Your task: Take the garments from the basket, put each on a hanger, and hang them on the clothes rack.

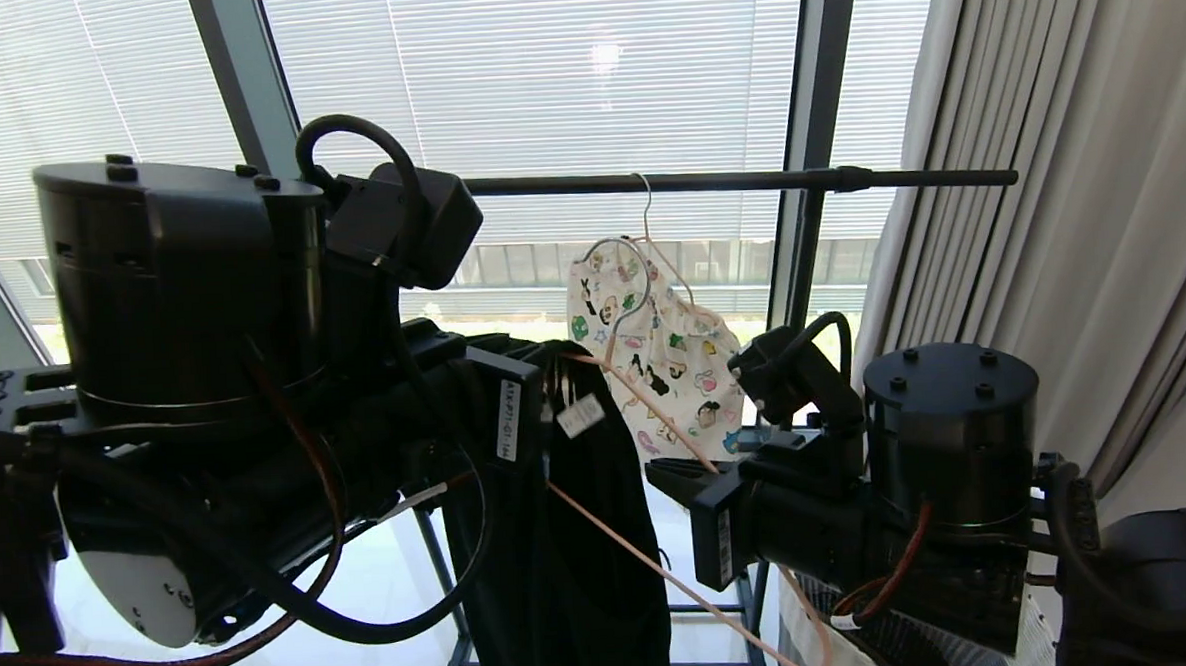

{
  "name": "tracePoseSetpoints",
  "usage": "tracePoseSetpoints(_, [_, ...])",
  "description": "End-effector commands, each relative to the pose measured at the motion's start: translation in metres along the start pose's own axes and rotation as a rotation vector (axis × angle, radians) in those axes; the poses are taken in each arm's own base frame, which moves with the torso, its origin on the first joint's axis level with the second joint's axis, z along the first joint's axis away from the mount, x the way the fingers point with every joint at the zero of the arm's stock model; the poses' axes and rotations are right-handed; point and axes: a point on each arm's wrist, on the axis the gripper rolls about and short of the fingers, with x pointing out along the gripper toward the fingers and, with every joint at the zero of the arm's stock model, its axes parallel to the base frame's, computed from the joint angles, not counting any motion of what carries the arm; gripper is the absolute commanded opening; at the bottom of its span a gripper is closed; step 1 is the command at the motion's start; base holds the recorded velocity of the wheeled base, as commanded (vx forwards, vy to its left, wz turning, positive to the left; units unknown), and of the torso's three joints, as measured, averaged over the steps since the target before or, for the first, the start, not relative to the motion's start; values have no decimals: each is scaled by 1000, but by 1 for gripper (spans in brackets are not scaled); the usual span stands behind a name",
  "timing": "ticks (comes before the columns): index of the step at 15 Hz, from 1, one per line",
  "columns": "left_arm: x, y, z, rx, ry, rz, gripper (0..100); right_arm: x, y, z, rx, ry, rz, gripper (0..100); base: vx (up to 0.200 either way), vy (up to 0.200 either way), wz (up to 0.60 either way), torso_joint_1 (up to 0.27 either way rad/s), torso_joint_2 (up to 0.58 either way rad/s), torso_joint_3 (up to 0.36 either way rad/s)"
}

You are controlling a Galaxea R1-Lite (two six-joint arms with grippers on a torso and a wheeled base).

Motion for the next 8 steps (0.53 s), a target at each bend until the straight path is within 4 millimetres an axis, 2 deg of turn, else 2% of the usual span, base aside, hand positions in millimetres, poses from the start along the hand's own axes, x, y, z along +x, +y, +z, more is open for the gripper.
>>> tracePoseSetpoints(1, [-12, 5, 4, -11, -31, -1, 100, 0, -3, 1, 1, -7, -16, 0, 0, 0, 0, 0, 0, 0])
tracePoseSetpoints(4, [-23, 10, -4, -8, -25, -3, 100, 0, -5, 6, -6, -57, -26, 0, 0, 0, 0, 0, 0, 0])
tracePoseSetpoints(6, [-36, 14, -19, 1, -5, -5, 100, -3, -10, 7, -50, -85, -60, 0, 0, 0, 0, 0, 0, 0])
tracePoseSetpoints(8, [-45, 17, -32, 8, 13, -15, 100, -15, -16, 2, -100, -67, -70, 0, 0, 0, 0, 0, 0, 0])
